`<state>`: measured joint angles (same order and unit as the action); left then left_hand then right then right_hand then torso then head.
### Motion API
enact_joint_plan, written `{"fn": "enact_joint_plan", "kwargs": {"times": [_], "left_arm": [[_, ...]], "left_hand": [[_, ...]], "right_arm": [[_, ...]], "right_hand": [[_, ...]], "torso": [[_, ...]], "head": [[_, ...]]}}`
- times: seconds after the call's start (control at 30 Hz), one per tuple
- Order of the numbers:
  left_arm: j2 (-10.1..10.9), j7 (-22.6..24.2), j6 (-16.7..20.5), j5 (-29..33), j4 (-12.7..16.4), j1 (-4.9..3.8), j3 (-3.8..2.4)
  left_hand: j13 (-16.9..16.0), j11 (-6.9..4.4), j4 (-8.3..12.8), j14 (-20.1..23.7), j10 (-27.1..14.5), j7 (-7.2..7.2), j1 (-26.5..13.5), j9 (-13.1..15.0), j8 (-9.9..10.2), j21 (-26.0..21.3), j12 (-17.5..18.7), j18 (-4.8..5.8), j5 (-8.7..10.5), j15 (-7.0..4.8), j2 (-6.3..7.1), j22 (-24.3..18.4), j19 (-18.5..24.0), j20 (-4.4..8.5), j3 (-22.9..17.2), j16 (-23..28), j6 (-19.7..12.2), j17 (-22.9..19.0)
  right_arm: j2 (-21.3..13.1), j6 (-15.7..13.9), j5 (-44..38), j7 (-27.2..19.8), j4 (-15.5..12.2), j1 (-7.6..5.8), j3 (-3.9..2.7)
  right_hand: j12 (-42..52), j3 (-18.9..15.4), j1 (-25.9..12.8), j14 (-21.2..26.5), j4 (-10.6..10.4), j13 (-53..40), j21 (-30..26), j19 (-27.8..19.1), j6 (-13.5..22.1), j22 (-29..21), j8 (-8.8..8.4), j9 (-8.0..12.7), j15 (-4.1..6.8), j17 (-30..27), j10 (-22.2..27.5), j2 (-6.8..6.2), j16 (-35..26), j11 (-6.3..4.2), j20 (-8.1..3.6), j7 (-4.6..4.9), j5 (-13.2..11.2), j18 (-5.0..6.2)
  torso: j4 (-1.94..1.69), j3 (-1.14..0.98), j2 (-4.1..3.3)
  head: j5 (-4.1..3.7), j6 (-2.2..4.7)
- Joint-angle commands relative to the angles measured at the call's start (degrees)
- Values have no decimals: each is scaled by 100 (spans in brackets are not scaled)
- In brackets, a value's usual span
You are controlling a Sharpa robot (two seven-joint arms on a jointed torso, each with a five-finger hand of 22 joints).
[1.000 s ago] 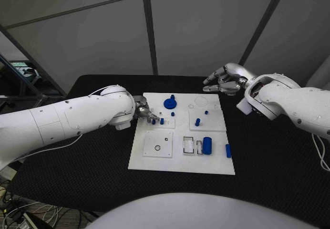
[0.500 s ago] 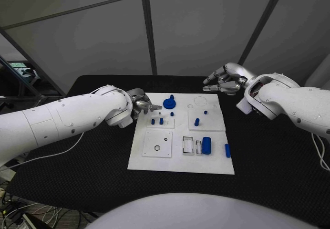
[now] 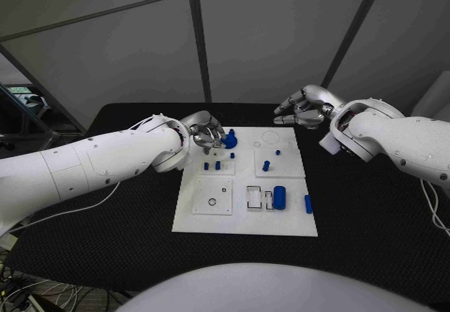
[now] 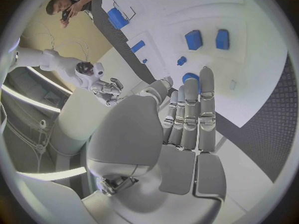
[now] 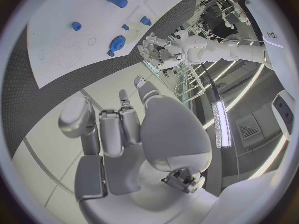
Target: Assemble the parts on the task board
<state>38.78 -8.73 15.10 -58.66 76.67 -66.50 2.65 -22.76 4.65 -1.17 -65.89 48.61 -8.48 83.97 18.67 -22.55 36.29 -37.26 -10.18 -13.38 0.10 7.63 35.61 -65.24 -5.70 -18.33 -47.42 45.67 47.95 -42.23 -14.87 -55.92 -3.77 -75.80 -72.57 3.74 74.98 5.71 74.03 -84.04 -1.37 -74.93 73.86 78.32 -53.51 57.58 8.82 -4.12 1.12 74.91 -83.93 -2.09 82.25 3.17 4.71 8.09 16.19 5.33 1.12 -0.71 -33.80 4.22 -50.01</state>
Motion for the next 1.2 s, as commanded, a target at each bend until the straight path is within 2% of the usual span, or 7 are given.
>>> {"fn": "enact_joint_plan", "kwargs": {"times": [0.03,0.13,0.2,0.3,0.4,0.63,1.2], "left_arm": [[-105,674,155,-1183,-72,-7,-1],[-230,691,79,-1595,-170,-8,26],[-313,663,-8,-1840,-237,-10,57],[-431,570,-173,-2112,-335,-12,81],[-555,466,-334,-2290,-457,-13,95],[-791,298,-661,-2529,-748,-14,118],[-1093,291,-946,-2578,-1149,7,159]], "left_hand": [[253,-27,81,-463,115,51,20,-205,135,233,185,-22,379,-11,61,164,-174,36,-207,-724,174,476],[442,-46,88,-964,208,107,-127,-389,282,522,291,-10,420,-19,184,392,-395,40,-335,-1588,270,1141],[552,-55,73,-1247,256,135,-247,-496,357,1238,341,106,434,-32,270,1087,-793,49,-381,-2065,361,1510],[688,-69,53,-1493,252,165,-371,-608,436,1935,436,235,442,-44,345,1779,-1164,61,-404,-2466,454,1822],[816,-72,45,-1631,241,178,-442,-696,504,2293,547,303,450,-67,383,2134,-1374,75,-389,-2632,516,1905],[1005,-75,50,-1771,260,199,-487,-783,546,2508,726,343,468,-91,373,2354,-1535,96,-382,-2759,683,1947],[1181,-71,82,-1862,452,181,-475,-839,579,2589,890,365,468,-95,319,2452,-1625,104,-425,-2848,869,1971]], "right_arm": [[14,5,-10,-47,-2,-10,-4],[24,3,-10,-51,-5,-10,-4],[32,2,-10,-51,-9,-10,-4],[37,3,-10,-49,-24,-10,-3],[44,5,-10,-48,-32,-10,-4],[46,6,-34,-40,-49,-10,-4],[54,3,-34,-43,-67,-11,-5]], "right_hand": [[-39,-42,-55,-336,4,-163,-41,-58,27,-22,21,5,37,459,-18,5,-34,-31,-4,4,30,52],[-50,-42,-54,-334,5,-154,-48,-63,27,-35,21,5,37,450,-14,5,-41,-32,-4,4,32,54],[-50,-42,-54,-334,5,-154,-48,-63,27,-35,21,5,37,450,-14,5,-41,-32,-4,4,32,54],[-50,-42,-54,-334,5,-154,-48,-63,27,-35,21,5,37,450,-14,5,-41,-32,-4,4,32,54],[-50,-42,-54,-334,5,-154,-48,-63,27,-35,21,5,37,450,-14,5,-41,-32,-4,4,32,54],[-50,-42,-54,-334,5,-154,-48,-63,27,-35,21,5,37,450,-14,5,-41,-32,-4,4,32,54],[-50,-42,-54,-334,5,-154,-48,-63,27,-35,21,5,37,450,-14,5,-41,-32,-4,4,32,54]], "torso": [[5,-3,-2],[1,-4,-1],[1,-4,-5],[6,1,-9],[1,-1,-5],[0,-4,-2],[-11,-3,2]], "head": [[-23,1],[-40,1],[-47,1],[-55,6],[-72,5],[-96,1],[-140,1]]}}
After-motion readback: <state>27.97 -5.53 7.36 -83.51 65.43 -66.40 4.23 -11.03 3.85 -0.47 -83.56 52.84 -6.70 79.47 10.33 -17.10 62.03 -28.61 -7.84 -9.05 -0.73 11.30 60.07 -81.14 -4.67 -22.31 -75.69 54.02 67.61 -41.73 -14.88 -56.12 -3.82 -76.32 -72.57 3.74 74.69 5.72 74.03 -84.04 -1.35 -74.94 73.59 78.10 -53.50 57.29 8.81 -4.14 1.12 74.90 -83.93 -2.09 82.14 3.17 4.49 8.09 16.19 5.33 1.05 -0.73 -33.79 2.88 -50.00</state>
